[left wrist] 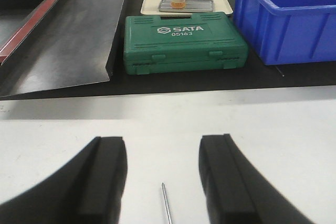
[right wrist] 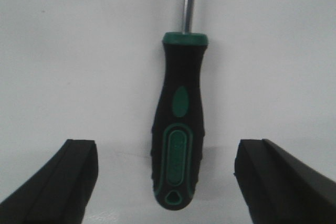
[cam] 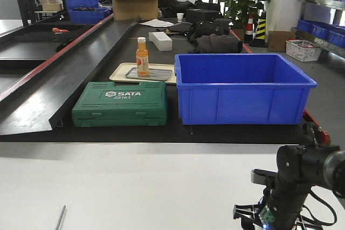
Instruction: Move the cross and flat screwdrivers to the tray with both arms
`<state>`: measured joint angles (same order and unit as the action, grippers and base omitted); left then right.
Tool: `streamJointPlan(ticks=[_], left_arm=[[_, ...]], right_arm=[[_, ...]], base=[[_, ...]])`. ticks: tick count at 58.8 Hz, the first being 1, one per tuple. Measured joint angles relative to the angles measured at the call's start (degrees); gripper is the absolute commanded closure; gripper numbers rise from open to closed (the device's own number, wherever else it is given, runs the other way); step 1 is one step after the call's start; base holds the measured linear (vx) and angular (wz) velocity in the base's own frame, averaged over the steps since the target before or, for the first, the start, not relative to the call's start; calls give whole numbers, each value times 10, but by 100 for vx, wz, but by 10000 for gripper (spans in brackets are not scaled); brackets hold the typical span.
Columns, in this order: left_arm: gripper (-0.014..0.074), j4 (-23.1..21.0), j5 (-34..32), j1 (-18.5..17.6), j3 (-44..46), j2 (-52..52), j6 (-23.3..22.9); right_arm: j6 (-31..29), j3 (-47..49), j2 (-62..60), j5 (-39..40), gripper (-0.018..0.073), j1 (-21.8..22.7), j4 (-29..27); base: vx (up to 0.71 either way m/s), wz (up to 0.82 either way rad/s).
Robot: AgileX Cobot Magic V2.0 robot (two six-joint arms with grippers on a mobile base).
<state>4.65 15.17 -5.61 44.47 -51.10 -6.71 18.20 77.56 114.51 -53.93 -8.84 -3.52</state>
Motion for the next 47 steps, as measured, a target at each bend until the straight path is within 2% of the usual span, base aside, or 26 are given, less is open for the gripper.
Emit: streamJointPlan(ticks=[9, 29, 39, 47], left_arm=[[142, 0, 7, 0, 0, 0, 0], [142, 0, 13, 0, 0, 0, 0], [142, 0, 15, 0, 0, 0, 0], [142, 0, 26, 0, 0, 0, 0]], right_arm=[[10, 2, 15, 5, -30, 0, 28], [10, 2, 45, 43, -21, 0, 17], [8, 2, 66, 54, 13, 0, 23], [-8, 6, 71, 55, 77, 0, 28]], base=[[0, 0], [0, 0], [0, 0], [0, 0]])
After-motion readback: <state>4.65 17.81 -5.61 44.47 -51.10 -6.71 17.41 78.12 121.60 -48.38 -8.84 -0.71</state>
